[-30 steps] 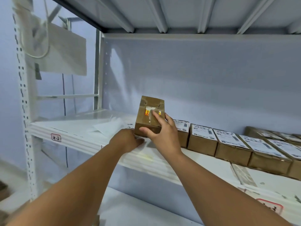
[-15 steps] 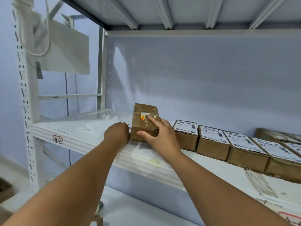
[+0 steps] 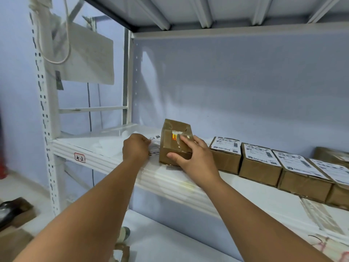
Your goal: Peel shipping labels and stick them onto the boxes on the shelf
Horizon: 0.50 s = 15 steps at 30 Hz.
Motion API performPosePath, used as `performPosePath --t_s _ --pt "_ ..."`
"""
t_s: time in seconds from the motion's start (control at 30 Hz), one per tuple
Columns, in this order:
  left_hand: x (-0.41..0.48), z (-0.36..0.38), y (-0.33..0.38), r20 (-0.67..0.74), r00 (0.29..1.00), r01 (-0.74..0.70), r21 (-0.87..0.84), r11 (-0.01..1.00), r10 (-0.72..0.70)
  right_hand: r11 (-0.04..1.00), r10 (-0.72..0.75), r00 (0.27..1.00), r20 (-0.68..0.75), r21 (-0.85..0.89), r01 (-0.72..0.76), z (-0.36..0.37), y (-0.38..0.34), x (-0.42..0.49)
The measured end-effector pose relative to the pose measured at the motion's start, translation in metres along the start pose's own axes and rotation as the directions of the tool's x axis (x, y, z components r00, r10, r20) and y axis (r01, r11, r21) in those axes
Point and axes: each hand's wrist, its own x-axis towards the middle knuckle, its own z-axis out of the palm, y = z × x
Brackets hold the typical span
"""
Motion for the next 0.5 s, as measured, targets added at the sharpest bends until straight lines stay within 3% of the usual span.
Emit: performPosePath --t_s 0.13,0.3,0.4,0.5 --pt "-0.002 -0.004 0.003 -0.029 0.997 0.057 -0.258 0.965 -0.067 0.998 0.022 0.998 -0.057 -0.063 -0.025 -0.004 -0.001 -0.002" --pt "-0.003 -0.012 -0.005 -0.022 0.994 0.077 -0.581 0.810 -0.111 0.984 -0.009 1.000 0.004 -0.180 0.010 0.001 0.002 0.000" --pt "-0.004 -0.015 -0.008 0.012 0.997 0.069 -0.659 0.749 -0.081 0.978 -0.048 0.999 0.006 -0.202 0.048 0.005 0.003 0.001" --pt "-0.006 -0.016 -0.005 0.030 0.997 0.074 -0.646 0.760 -0.071 0.955 -0.137 0.990 -0.044 -0.270 0.120 0.006 0.005 0.001"
